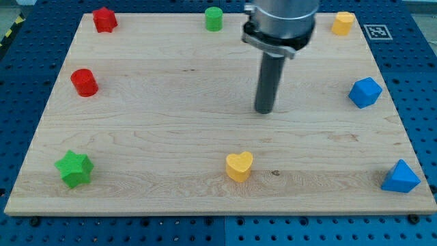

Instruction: Point your arm to the green star

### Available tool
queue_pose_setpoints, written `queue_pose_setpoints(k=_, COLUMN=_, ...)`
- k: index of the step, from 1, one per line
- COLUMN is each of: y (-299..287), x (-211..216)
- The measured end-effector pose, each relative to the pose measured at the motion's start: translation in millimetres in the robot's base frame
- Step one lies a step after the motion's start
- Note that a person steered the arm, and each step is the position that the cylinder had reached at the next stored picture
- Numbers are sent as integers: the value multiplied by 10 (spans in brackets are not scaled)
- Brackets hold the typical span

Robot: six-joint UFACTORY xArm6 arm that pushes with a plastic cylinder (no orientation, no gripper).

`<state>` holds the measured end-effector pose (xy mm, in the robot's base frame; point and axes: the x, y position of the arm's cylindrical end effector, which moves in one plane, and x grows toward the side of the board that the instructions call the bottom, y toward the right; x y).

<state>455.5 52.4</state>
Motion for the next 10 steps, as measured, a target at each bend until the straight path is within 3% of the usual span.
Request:
queue_pose_setpoints(k=2, y=-1318, x=330)
queue_pose_setpoints(k=4, y=-1574, x=1375)
queue_pose_setpoints(k=5, y=-1804, x=1631)
queue_pose_setpoints(k=7, y=-3384, x=1621)
queue_pose_setpoints(k=9, y=-3508, x=1204)
queue_pose_setpoints(k=10, y=-3342, x=1266)
